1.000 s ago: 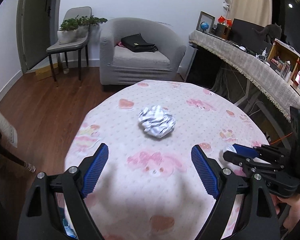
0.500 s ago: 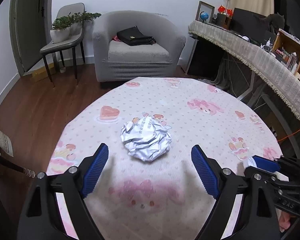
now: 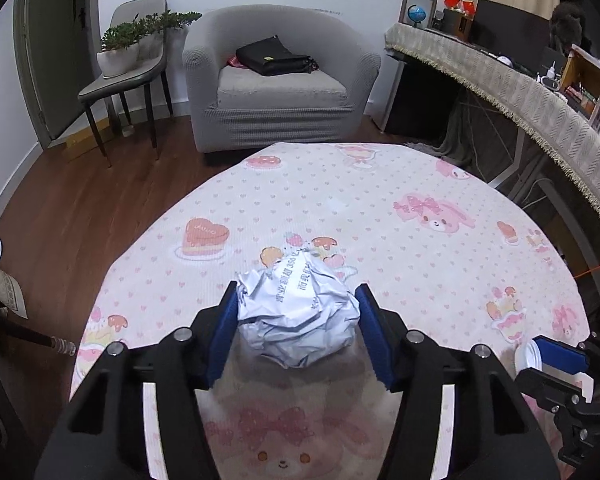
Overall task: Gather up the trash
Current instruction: 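Carry the foil ball and clear lid from the table over the teal bin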
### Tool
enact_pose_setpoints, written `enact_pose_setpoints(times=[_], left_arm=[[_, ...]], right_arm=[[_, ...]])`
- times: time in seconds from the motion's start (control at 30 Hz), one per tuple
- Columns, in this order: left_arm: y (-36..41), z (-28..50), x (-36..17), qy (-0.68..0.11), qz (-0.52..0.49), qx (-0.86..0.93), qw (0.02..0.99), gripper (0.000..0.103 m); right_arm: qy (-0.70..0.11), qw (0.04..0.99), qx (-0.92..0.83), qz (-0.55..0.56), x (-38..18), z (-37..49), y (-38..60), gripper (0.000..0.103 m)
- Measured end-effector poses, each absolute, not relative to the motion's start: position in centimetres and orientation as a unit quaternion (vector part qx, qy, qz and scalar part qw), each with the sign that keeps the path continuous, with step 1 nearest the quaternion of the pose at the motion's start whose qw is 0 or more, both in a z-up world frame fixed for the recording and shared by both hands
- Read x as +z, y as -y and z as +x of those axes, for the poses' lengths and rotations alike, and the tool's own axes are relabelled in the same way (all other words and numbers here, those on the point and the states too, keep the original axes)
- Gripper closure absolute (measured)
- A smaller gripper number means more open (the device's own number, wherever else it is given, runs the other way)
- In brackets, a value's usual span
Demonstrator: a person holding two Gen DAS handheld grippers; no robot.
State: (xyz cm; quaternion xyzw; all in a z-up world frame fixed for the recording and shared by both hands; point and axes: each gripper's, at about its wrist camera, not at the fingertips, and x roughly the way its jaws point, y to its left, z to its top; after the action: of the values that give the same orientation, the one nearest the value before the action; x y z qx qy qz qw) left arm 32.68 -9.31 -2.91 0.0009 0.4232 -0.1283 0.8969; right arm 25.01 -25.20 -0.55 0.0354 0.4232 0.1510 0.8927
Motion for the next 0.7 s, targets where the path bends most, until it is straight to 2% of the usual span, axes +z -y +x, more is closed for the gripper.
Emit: enact_pose_setpoints(times=[0.7], left_arm=[[3.8, 21.6, 0.8, -0.391, -0.002, -0.096, 0.916, 0.043]], right_arm=[[-0.42, 0.887, 0.19, -0.014, 0.6, 23.9, 18.9, 0.073]])
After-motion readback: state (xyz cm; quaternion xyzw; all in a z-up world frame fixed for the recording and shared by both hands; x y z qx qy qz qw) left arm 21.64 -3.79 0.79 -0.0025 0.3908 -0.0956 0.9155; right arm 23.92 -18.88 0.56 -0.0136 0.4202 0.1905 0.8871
